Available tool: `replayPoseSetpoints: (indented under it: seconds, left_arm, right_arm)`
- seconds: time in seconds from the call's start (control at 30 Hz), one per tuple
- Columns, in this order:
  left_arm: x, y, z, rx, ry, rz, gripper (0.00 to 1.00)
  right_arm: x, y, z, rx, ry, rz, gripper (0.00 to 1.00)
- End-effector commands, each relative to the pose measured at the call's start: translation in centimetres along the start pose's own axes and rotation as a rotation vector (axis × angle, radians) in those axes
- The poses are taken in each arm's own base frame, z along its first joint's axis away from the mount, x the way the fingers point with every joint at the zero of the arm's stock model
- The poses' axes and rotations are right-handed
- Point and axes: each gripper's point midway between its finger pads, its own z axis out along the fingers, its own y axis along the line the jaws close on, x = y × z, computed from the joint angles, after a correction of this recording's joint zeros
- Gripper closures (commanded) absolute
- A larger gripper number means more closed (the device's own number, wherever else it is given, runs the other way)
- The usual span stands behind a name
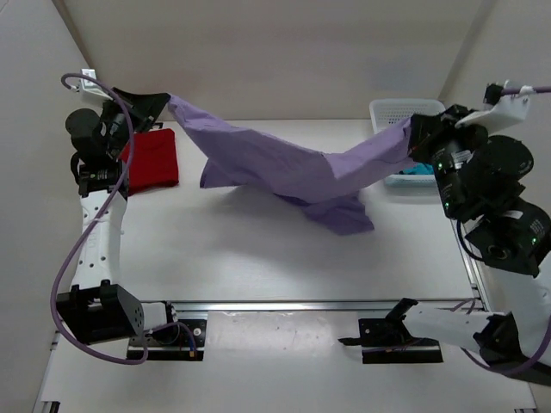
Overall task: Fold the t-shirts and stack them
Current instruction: Flatten out the tshirt
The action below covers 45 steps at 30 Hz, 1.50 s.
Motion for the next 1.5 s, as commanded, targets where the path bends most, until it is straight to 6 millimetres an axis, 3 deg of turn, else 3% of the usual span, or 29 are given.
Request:
replayPoseSetpoints:
  seconds: [0.0, 0.1, 0.13, 0.2, 0.27, 0.33, 0.37, 0.43, 0.47, 0.5, 0.53, 0.57, 0.6, 0.63, 0.67, 0.7, 0.73, 0.8, 0.9, 0.97, 1.03, 1.13, 1.17, 1.23, 1.27, 1.3, 1.37, 1.4, 1.47]
  left_arm:
    - [1.4, -2.6, -0.2, 0.115, 0.108, -0.100, 1.00]
    - [-0.6, -1.5, 0.1, 0.045, 0.051, -0.026, 1.00]
    - [0.0, -0.8, 0.3, 0.006, 0.064, -0.027, 1.00]
    - [0.1, 1.8, 1.3, -0.115, 0.032, 0.050, 1.00]
    - [2.0, 4.3, 2.2, -0.194, 0.063, 0.063, 1.00]
    - [4.4, 9.1, 3.5, -0.290, 0.107, 0.036, 1.00]
    - [5.5, 11.5, 4.3, -0.336, 0.129, 0.015, 1.00]
    - [6.8, 14.2, 5.7, -0.389, 0.151, -0.013, 1.00]
    - [8.1, 16.5, 6.5, -0.426, 0.179, -0.031, 1.00]
    - [8.3, 16.2, 7.5, -0.411, 0.191, -0.044, 1.00]
    - [8.4, 16.5, 9.0, -0.403, 0.197, -0.056, 1.00]
    - [7.8, 16.3, 10.3, -0.389, 0.194, -0.052, 1.00]
    - [6.8, 15.3, 11.8, -0.354, 0.188, -0.059, 1.00]
    - [6.5, 14.4, 12.4, -0.332, 0.192, -0.062, 1.00]
    - [4.3, 12.3, 13.4, -0.284, 0.151, -0.048, 1.00]
    - [3.4, 12.3, 13.7, -0.284, 0.145, -0.050, 1.00]
    - [1.3, 9.3, 14.3, -0.222, 0.110, -0.035, 1.00]
    - [-3.3, 5.4, 14.1, -0.154, 0.021, 0.010, 1.00]
    - [-7.5, 3.1, 12.3, -0.147, -0.078, 0.055, 1.00]
    - [-10.1, 3.6, 10.9, -0.142, -0.122, 0.045, 1.00]
    - [-10.9, 3.4, 10.0, -0.137, -0.138, 0.043, 1.00]
    - [-10.5, 3.6, 9.3, -0.146, -0.135, 0.041, 1.00]
    - [-10.2, 3.1, 9.1, -0.136, -0.131, 0.044, 1.00]
    - [-8.9, 5.0, 8.5, -0.184, -0.116, 0.041, 1.00]
    - [-8.8, 4.3, 7.8, -0.181, -0.122, 0.049, 1.00]
    - [-7.3, 5.9, 7.6, -0.211, -0.103, 0.046, 1.00]
    - [-4.0, 7.8, 4.8, -0.281, -0.077, 0.059, 1.00]
    - [-3.3, 8.7, 4.2, -0.315, -0.089, 0.085, 1.00]
    - [0.4, 11.7, 0.6, -0.426, -0.070, 0.113, 1.00]
  right_arm:
    - [-1.8, 1.8, 2.1, 0.110, -0.070, -0.245, 1.00]
    - [-3.5, 4.5, 4.7, 0.083, -0.156, -0.326, 1.00]
    - [-4.8, 4.0, 6.0, 0.028, -0.158, -0.281, 1.00]
    - [-1.7, 2.3, 11.4, -0.029, -0.015, -0.241, 1.00]
    - [2.6, 0.9, 15.4, -0.084, 0.090, -0.242, 1.00]
    - [6.9, -0.8, 19.8, -0.101, 0.201, -0.231, 1.00]
    - [7.1, -0.8, 20.7, -0.159, 0.231, -0.182, 1.00]
    - [11.5, -2.9, 25.2, -0.131, 0.334, -0.185, 1.00]
    - [10.0, -2.6, 26.1, -0.155, 0.306, -0.185, 1.00]
    - [13.0, -3.4, 28.3, -0.144, 0.377, -0.187, 1.00]
    - [12.0, -3.6, 30.5, -0.138, 0.334, -0.189, 1.00]
    - [12.1, -4.4, 31.3, -0.142, 0.324, -0.143, 1.00]
    - [9.8, -4.1, 31.6, -0.177, 0.258, -0.095, 1.00]
    - [9.2, -4.4, 32.0, -0.180, 0.246, -0.071, 1.00]
    - [5.8, -4.3, 31.9, -0.168, 0.159, -0.076, 1.00]
    - [4.0, -3.6, 31.6, -0.180, 0.107, -0.076, 1.00]
    - [0.0, -2.7, 30.3, -0.223, -0.002, -0.071, 1.00]
    - [-5.9, -1.1, 26.9, -0.252, -0.158, -0.074, 1.00]
    - [-12.7, 0.3, 22.3, -0.287, -0.341, -0.070, 1.00]
    - [-13.9, 0.0, 20.9, -0.295, -0.363, -0.080, 1.00]
    - [-13.8, -0.5, 19.4, -0.287, -0.340, -0.078, 1.00]
    - [-10.6, -1.6, 19.3, -0.211, -0.244, -0.132, 1.00]
    - [-7.9, -1.7, 20.1, -0.202, -0.175, -0.139, 1.00]
    - [-4.5, -2.5, 19.5, -0.179, -0.083, -0.148, 1.00]
    - [-0.4, -3.6, 19.9, -0.140, 0.005, -0.161, 1.00]
    - [-0.9, -3.1, 18.3, -0.141, -0.036, -0.169, 1.00]
    - [5.9, -4.9, 15.9, -0.110, 0.067, -0.158, 1.00]
    - [7.7, -4.9, 15.3, -0.103, 0.093, -0.157, 1.00]
    - [15.2, -7.3, 12.5, -0.039, 0.235, -0.158, 1.00]
